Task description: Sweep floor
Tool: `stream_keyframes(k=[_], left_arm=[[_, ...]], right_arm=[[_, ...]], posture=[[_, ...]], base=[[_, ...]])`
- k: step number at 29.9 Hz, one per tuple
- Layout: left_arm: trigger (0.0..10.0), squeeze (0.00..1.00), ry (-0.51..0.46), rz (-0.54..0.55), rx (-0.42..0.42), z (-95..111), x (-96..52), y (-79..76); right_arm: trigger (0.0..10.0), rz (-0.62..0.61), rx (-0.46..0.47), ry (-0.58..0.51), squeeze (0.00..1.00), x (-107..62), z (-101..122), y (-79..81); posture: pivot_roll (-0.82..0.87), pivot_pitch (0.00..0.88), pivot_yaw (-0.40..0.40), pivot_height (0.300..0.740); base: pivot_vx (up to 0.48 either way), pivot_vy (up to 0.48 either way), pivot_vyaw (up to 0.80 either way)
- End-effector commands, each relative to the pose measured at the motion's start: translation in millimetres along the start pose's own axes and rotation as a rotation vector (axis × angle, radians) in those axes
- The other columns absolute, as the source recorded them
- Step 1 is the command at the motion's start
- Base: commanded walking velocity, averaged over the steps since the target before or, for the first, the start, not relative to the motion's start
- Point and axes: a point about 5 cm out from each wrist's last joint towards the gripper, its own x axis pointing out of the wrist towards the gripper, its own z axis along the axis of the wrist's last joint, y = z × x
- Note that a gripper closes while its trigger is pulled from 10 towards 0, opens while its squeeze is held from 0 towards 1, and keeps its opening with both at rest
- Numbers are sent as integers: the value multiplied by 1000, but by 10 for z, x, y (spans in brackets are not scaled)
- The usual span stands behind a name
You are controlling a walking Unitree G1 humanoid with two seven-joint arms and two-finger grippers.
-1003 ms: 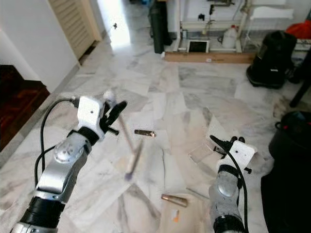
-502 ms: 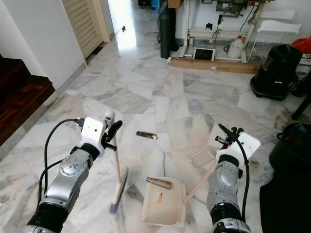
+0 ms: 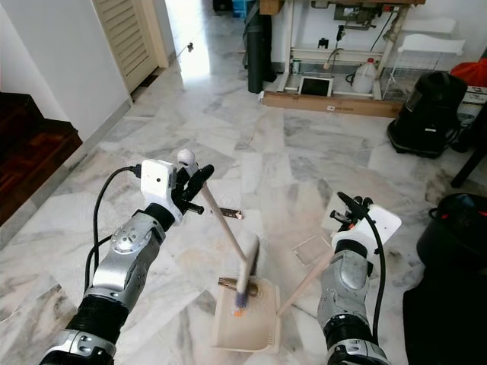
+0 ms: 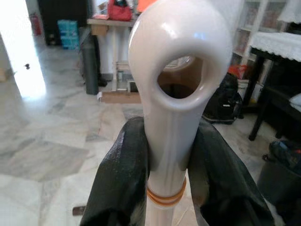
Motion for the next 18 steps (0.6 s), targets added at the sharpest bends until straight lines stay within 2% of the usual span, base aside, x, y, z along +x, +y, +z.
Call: stream_keyframes(k=[1,3,7,11,13,15,17,18], left_arm=[[10000,0,-94,30,-3,227,72,70],[10000,0,-123,32,-4,291,86,70],[10000,0,-264,26,1,671,173,33],[10000,0,-348,11,45,928,208,-6],[10000,0,-366,9,113,969,199,-7],[10000,0,-363,30,217,956,178,22],[10000,0,-345,55,276,891,146,70],[10000,0,-314,57,355,811,116,97]], right_arm=[[10000,13,42,-34,0,65,98,103],[10000,15,43,-35,0,69,103,110],[10000,22,47,-37,0,84,115,127],[10000,27,54,-37,0,79,112,144],[10000,29,56,-35,0,72,103,151],[10000,26,67,-30,0,65,90,156],[10000,24,74,-27,0,58,81,155],[10000,24,86,-26,0,54,77,158]], posture=[[2,0,36,740],[3,0,35,740],[10,0,30,740],[14,0,30,740],[17,0,30,740],[21,0,29,740],[23,0,29,740],[24,0,28,740]], base=[[0,0,0],[0,0,0],[0,0,0],[0,0,0],[0,0,0],[0,0,0],[0,0,0],[0,0,0]])
